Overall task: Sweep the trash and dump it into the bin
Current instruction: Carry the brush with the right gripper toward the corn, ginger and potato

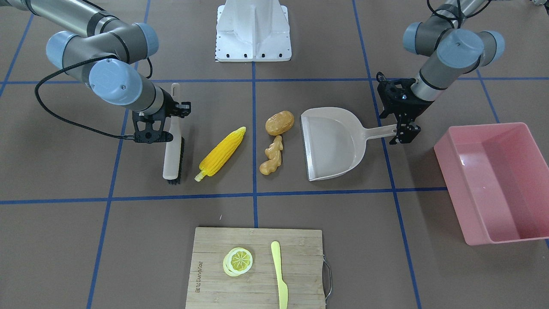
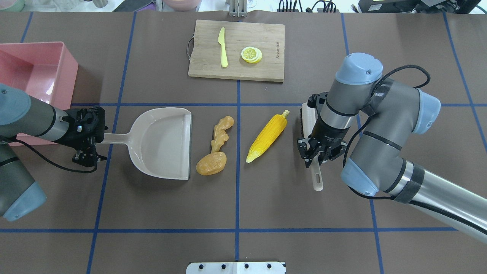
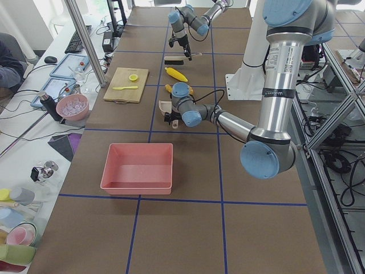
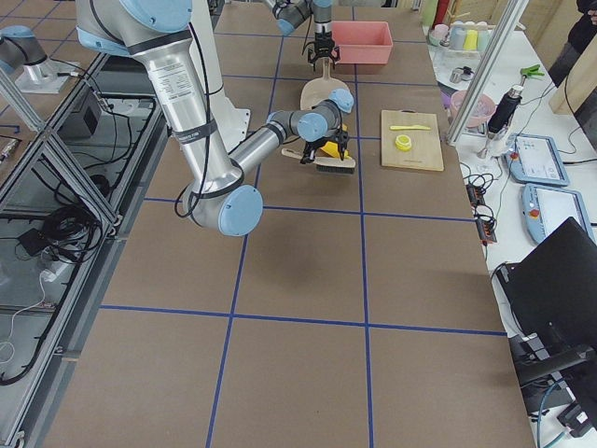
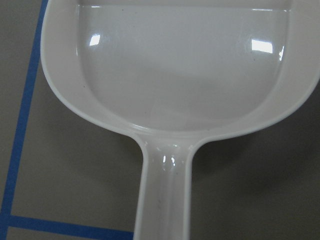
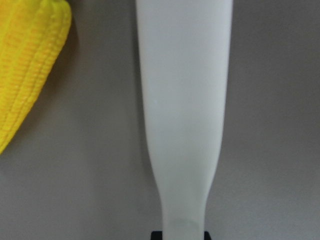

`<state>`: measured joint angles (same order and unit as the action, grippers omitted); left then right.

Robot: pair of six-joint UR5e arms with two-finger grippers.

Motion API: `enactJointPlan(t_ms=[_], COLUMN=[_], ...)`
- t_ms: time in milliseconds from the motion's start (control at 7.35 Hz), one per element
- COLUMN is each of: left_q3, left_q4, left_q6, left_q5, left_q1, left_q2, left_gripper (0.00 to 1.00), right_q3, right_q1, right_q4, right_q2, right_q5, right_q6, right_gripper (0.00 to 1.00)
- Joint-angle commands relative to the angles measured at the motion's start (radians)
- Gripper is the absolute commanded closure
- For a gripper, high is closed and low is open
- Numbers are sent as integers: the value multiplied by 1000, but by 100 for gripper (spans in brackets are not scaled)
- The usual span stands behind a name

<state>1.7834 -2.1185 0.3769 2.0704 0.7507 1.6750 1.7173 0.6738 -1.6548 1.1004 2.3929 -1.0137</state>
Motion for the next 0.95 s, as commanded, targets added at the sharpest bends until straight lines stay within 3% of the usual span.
enactJointPlan(t_ms=[0, 408, 816], left_q3=[-5, 2, -4], left_q4=[2, 0, 0], left_q6=[-3, -3, -1], left_q5=[-1, -1, -1], left_q1=[-1, 1, 1], left_q2=[11, 14, 12], left_gripper=[3, 3, 3], right_q3=[-4, -73, -169], right_q1=[-35, -62, -68], right_q4=[1, 82, 271], right_q2=[-45, -74, -134], right_q5=[-15, -99, -112], right_q6=[-39, -49, -182], right_gripper=[100, 100, 100])
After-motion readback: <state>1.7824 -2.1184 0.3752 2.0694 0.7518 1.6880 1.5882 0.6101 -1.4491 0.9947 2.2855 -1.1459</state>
